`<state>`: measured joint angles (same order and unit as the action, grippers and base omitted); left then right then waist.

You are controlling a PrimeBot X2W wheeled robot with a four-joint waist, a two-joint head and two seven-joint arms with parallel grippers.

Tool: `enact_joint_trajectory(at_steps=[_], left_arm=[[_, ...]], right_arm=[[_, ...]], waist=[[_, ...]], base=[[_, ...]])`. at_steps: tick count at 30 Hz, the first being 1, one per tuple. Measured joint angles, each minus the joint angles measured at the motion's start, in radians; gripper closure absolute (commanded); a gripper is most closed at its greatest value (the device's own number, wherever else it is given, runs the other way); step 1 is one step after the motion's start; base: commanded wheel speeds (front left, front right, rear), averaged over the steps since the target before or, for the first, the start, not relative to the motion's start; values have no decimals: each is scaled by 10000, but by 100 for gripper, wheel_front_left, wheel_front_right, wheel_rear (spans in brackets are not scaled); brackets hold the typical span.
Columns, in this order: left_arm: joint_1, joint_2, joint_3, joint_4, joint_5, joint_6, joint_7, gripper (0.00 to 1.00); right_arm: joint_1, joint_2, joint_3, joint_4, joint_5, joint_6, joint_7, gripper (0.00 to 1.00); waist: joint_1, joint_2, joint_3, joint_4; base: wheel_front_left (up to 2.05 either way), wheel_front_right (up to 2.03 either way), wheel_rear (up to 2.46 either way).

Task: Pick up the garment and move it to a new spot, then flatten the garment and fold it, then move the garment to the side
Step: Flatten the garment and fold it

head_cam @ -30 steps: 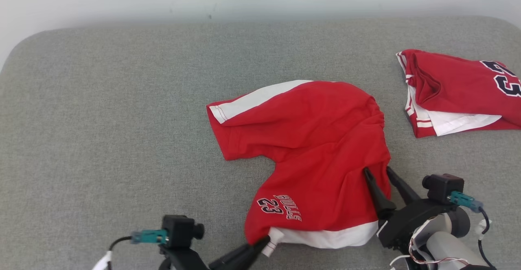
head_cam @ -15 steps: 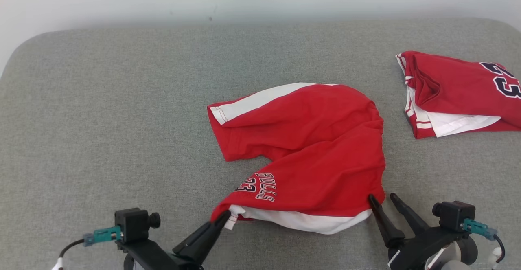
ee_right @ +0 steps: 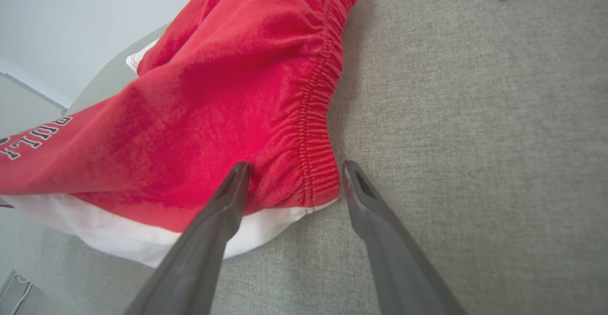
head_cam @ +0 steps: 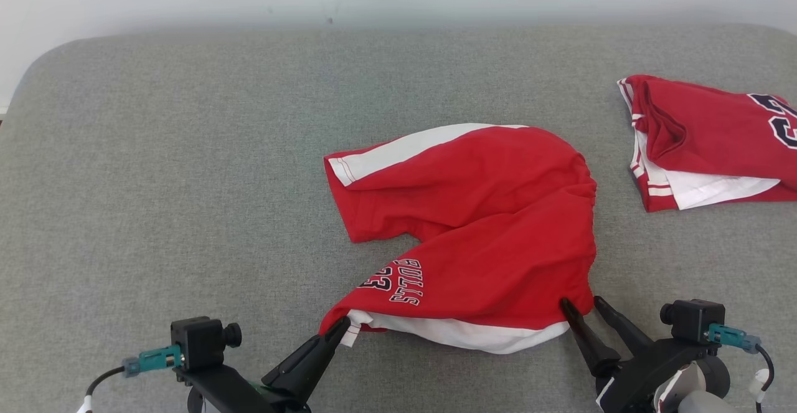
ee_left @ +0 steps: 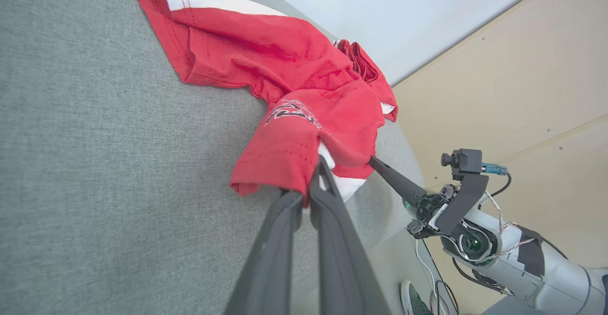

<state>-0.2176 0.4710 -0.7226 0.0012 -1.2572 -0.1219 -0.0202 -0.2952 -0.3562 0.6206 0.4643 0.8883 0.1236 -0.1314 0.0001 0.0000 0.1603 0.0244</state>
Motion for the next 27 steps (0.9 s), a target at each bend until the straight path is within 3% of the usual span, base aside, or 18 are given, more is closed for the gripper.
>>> enact_joint_trajectory(at_steps=[3,4,6,7,13,19,23,27], left_arm=[[-3,0,-2,0,0,0,-2,100],[-3,-2,-2,0,0,0,-2,100],[-3,-2,-2,2,0,0,-4,100],[-3,-2,0,6,0,0,-6,100],[-4,0,115,10,-2,0,-203,100],[-3,38,589,-497,-77,-12,-662,100],[14,466,441,-909,-81,-13,-529,100],[556,1124,-48,-1354,-79,-15,-2,100]], right_arm=[[-44,6,15,150,105,0,100,0],[-45,4,21,201,107,0,165,18],[-53,6,56,238,192,0,174,85],[-73,8,75,242,215,0,209,100],[-284,-27,127,-77,324,0,38,100],[-587,-163,-422,-1361,909,0,-871,100],[-319,-811,-934,-2523,1505,0,-1045,100],[753,-1703,-640,-3484,2090,0,-963,100]], waist=[[0,0,25,47],[0,0,30,62],[0,0,39,90],[0,0,40,101],[0,1,-12,117],[0,0,-195,6],[0,0,-295,-87],[-1,0,-314,-164]], base=[[0,0,0],[0,0,0],[0,0,0],[0,0,0],[0,0,0],[0,0,0],[0,0,0],[0,0,0]])
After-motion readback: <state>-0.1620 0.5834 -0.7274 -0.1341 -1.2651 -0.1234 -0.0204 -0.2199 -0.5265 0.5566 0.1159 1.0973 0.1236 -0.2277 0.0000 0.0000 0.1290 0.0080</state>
